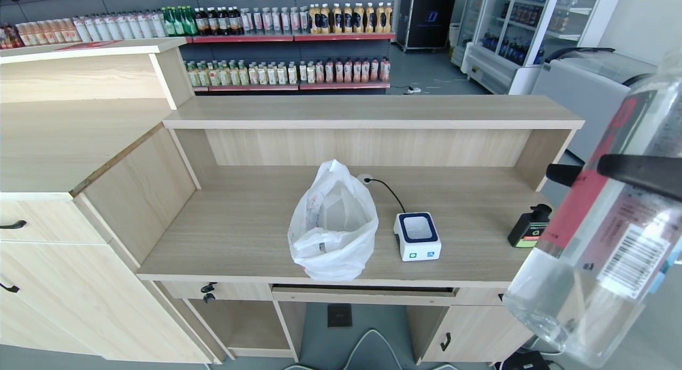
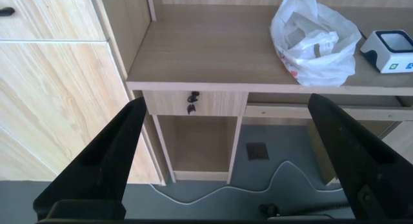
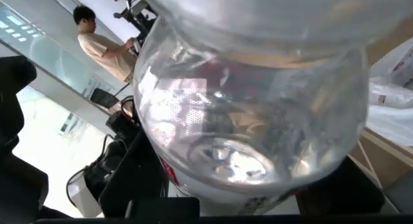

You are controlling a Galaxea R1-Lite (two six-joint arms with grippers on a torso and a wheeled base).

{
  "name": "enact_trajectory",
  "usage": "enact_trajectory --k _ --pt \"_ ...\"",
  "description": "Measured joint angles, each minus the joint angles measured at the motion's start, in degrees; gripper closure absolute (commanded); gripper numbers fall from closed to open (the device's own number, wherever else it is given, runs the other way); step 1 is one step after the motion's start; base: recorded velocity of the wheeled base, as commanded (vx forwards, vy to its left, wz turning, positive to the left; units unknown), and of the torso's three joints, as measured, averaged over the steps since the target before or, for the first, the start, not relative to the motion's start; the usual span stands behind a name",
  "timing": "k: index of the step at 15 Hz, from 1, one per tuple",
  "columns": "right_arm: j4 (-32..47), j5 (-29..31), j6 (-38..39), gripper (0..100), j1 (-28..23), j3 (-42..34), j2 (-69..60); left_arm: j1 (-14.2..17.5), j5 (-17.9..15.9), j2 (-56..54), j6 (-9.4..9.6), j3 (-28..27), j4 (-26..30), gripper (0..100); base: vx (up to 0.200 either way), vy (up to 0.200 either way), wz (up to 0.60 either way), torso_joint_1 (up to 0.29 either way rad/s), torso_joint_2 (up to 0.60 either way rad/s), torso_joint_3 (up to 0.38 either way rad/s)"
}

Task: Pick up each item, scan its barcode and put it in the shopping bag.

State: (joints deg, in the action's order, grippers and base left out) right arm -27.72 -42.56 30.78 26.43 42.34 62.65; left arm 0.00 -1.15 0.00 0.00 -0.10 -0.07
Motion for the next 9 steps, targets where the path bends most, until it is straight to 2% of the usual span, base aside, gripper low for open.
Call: enact_trajectory --k 9 --pt "0.1 -1.2 -1.3 100 0.1 -1.5 -2.6 0.0 0.0 0.0 0.0 0.0 0.0 0 0.0 0.0 0.0 0.0 0.0 0.0"
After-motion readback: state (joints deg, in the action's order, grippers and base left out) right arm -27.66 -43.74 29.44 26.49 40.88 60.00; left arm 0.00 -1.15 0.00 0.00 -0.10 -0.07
